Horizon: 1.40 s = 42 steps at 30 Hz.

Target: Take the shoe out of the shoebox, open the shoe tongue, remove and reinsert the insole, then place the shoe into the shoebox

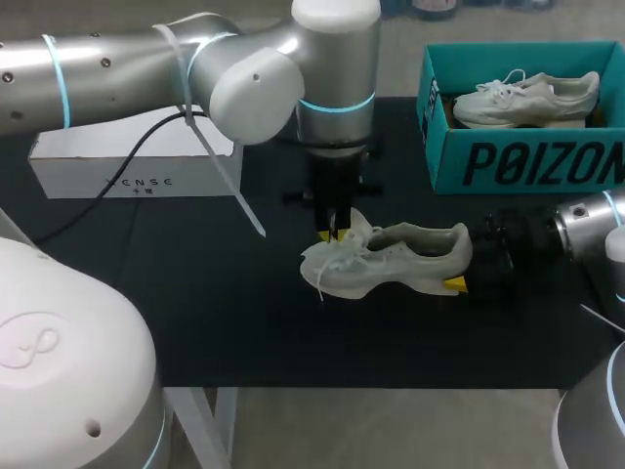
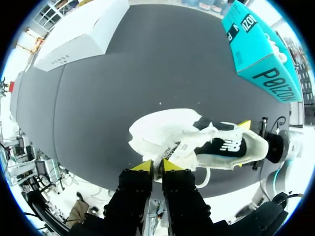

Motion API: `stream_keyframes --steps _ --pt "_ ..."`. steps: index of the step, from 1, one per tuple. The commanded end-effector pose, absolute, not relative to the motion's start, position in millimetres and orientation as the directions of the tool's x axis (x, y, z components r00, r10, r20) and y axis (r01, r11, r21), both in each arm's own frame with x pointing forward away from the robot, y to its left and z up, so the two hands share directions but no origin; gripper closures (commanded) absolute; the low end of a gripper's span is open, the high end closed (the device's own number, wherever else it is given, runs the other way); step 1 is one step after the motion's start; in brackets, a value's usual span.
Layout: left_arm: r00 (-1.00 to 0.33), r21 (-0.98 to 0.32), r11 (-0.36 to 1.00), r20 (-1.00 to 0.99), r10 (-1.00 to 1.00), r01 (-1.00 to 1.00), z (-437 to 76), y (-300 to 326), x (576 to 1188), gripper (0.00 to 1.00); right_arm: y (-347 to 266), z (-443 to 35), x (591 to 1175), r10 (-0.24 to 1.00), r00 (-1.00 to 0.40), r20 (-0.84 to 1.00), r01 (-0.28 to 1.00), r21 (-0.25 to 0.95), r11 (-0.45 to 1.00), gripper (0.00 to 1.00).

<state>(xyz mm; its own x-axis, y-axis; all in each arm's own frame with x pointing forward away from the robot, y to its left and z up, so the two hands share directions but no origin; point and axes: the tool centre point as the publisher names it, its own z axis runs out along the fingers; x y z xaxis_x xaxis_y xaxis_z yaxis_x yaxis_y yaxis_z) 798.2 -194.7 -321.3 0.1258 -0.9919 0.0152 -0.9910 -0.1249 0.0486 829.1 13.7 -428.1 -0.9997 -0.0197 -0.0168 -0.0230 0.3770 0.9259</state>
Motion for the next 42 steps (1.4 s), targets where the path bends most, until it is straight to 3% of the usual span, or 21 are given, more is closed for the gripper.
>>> stream_keyframes --steps 1,10,17,20,22,24,28,42 --pt "0.115 0.056 -0.112 0.049 -0.992 -0.992 -327 -195 800 0.0 14 -430 829 -0.016 -1.0 -0.018 -0.023 0.925 0.378 1.0" --pt "0.063 -0.001 -0.063 0.07 -0.996 -0.998 -294 -203 808 0.0 14 -430 829 -0.016 -1.0 -0.018 -0.023 0.925 0.378 1.0" --pt "-0.088 -0.048 0.085 0.072 -0.993 -0.995 -268 -218 813 0.0 14 -430 829 -0.016 -1.0 -0.018 -0.023 0.925 0.378 1.0" --pt "-0.306 -0.059 0.302 0.075 -0.949 -0.951 -257 -230 815 0.0 14 -430 829 -0.016 -1.0 -0.018 -0.023 0.925 0.378 1.0" --pt "-0.55 -0.095 0.544 0.063 -0.833 -0.834 -248 -238 812 0.0 14 -430 829 -0.016 -1.0 -0.018 -0.023 0.925 0.378 1.0" --pt "-0.708 -0.113 0.7 0.062 -0.704 -0.706 -239 -242 807 0.0 14 -430 829 -0.016 -1.0 -0.018 -0.023 0.925 0.378 1.0" --pt "-0.965 -0.041 0.965 0.049 -0.258 -0.26 -229 -241 790 0.0 14 -430 829 -0.016 -1.0 -0.018 -0.023 0.925 0.378 1.0" --pt "-0.965 -0.041 0.965 0.049 -0.258 -0.26 -229 -241 790 0.0 14 -430 829 -0.016 -1.0 -0.018 -0.023 0.925 0.378 1.0"
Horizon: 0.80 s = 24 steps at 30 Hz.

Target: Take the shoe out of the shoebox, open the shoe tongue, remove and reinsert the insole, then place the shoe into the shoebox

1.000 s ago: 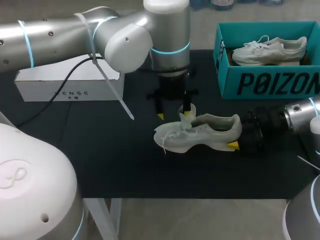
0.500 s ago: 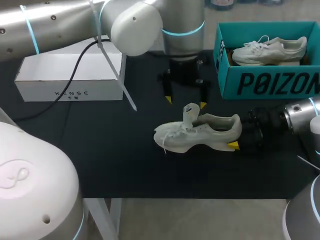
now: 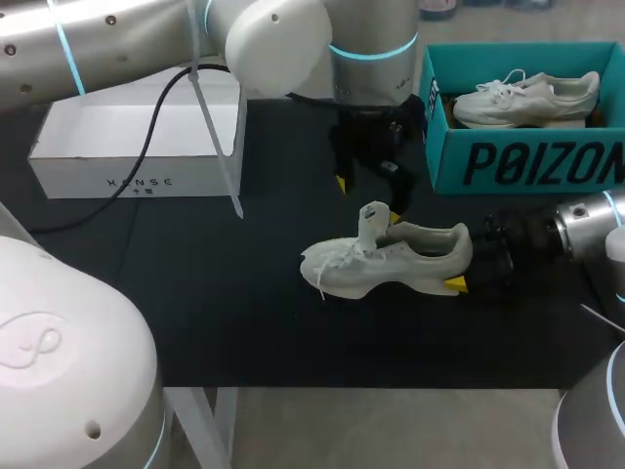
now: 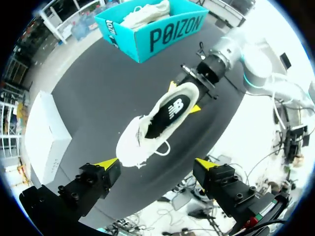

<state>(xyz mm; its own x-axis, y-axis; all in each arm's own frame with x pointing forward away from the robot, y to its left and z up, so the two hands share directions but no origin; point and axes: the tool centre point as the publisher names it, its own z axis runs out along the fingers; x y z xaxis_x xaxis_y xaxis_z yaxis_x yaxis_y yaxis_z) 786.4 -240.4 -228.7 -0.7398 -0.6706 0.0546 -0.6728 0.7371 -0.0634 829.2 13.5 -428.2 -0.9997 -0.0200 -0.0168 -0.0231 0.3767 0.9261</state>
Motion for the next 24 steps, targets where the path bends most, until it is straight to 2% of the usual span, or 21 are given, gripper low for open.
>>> stream_keyframes --steps 1,7,12,17,18,19,20,21,22,24 --pt "-0.965 -0.041 0.965 0.049 -0.258 -0.26 -229 -241 790 0.0 14 -430 829 -0.016 -1.0 -0.018 -0.023 0.925 0.378 1.0" --pt "-0.965 -0.041 0.965 0.049 -0.258 -0.26 -229 -241 790 0.0 14 -430 829 -0.016 -1.0 -0.018 -0.023 0.925 0.378 1.0" --pt "-0.991 0.051 0.99 -0.01 -0.133 -0.133 -221 -239 805 0.0 14 -430 829 -0.016 -1.0 -0.018 -0.023 0.925 0.378 1.0" --pt "-0.999 0.063 0.997 -0.022 -0.043 -0.044 -229 -241 810 0.0 14 -430 829 -0.016 -1.0 -0.018 -0.023 0.925 0.378 1.0" --pt "-0.999 0.065 0.997 -0.022 -0.031 -0.033 -231 -243 811 0.05 14 -430 829 -0.016 -1.0 -0.018 -0.023 0.925 0.378 1.0" --pt "-0.999 0.069 0.997 -0.023 -0.031 -0.032 -233 -244 811 0.38 14 -430 829 -0.016 -1.0 -0.018 -0.023 0.925 0.378 1.0" --pt "-0.999 0.065 0.997 -0.015 -0.029 -0.03 -236 -246 812 0.58 14 -430 829 -0.016 -1.0 -0.018 -0.023 0.925 0.378 1.0" --pt "-1.0 0.059 0.998 -0.01 -0.02 -0.021 -238 -248 812 0.91 14 -430 829 -0.016 -1.0 -0.018 -0.023 0.925 0.378 1.0" --pt "-1.0 0.06 0.998 -0.012 -0.019 -0.02 -239 -250 813 1.0 14 -430 829 -0.016 -1.0 -0.018 -0.023 0.925 0.378 1.0" --pt "-1.0 0.056 0.998 -0.016 -0.014 -0.015 -245 -256 813 1.0 14 -430 829 -0.016 -1.0 -0.018 -0.023 0.925 0.378 1.0"
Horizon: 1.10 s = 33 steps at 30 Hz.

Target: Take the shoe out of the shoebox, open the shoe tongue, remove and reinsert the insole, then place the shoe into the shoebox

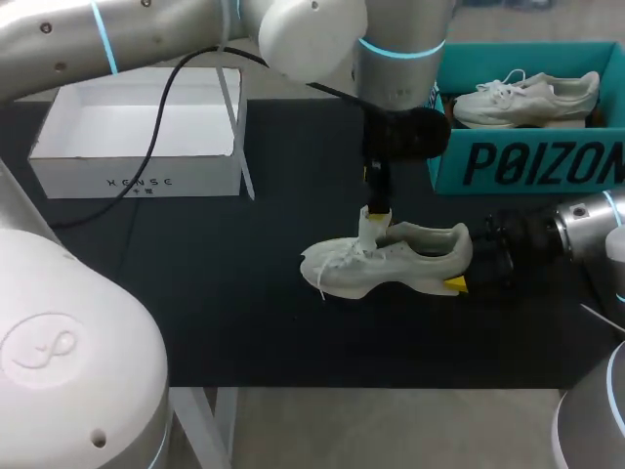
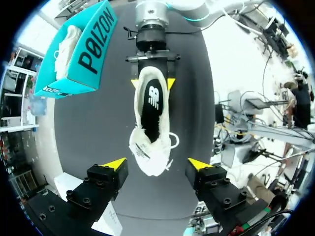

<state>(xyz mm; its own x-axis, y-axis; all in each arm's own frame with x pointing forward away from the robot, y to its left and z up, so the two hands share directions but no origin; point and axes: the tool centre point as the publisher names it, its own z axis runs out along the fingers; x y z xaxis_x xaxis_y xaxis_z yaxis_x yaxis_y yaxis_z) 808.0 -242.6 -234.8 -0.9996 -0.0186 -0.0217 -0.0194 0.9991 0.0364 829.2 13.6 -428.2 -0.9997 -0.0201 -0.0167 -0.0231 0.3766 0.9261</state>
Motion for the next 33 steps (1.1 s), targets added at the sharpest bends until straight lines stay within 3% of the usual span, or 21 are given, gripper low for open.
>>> stream_keyframes --steps 1,23,33 --pt "-1.0 0.055 0.998 -0.015 -0.014 -0.015 -248 -258 813 1.0 14 -430 829 -0.016 -1.0 -0.018 -0.023 0.925 0.378 1.0" --pt "-1.0 0.003 1.0 0.014 -0.009 -0.009 -317 -291 807 1.0 14 -430 829 -0.016 -1.0 -0.018 -0.023 0.925 0.378 1.0" --pt "-0.999 -0.008 0.999 0.006 -0.047 -0.047 -320 -292 820 1.0 14 -430 829 -0.016 -1.0 -0.018 -0.023 0.925 0.378 1.0"
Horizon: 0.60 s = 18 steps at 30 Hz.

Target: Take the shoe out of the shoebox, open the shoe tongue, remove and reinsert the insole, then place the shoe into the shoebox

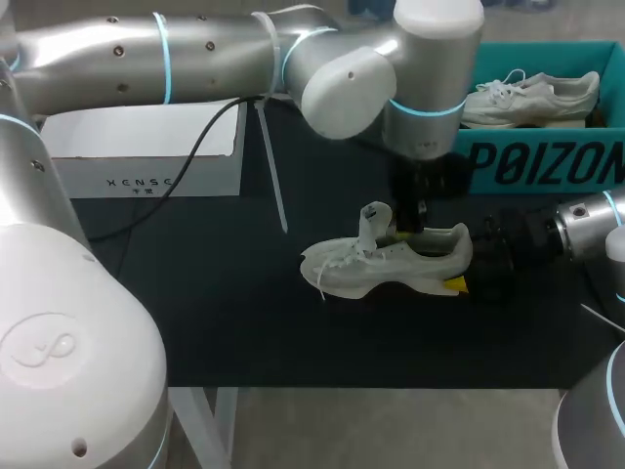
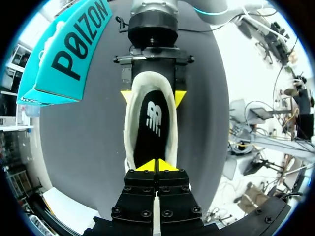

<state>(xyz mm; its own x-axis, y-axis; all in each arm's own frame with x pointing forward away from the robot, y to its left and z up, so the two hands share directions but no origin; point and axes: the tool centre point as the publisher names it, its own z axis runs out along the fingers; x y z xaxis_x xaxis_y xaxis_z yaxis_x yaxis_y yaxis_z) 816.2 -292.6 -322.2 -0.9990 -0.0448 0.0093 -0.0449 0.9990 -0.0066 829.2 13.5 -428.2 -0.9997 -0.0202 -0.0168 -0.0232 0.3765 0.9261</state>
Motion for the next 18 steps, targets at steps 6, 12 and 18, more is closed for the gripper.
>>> stream_keyframes --steps 6,12,18 --pt "-0.999 0.006 0.999 -0.01 -0.041 -0.041 -329 -295 825 1.0 14 -430 829 -0.016 -1.0 -0.018 -0.023 0.925 0.378 1.0" --pt "-1.0 0.021 0.999 0.002 -0.031 -0.031 -352 -301 820 1.0 14 -430 829 -0.016 -1.0 -0.018 -0.023 0.925 0.378 1.0" --pt "-0.999 0.026 0.999 0.033 -0.022 -0.021 -366 -306 806 1.0 14 -430 829 -0.016 -1.0 -0.018 -0.023 0.925 0.378 1.0"
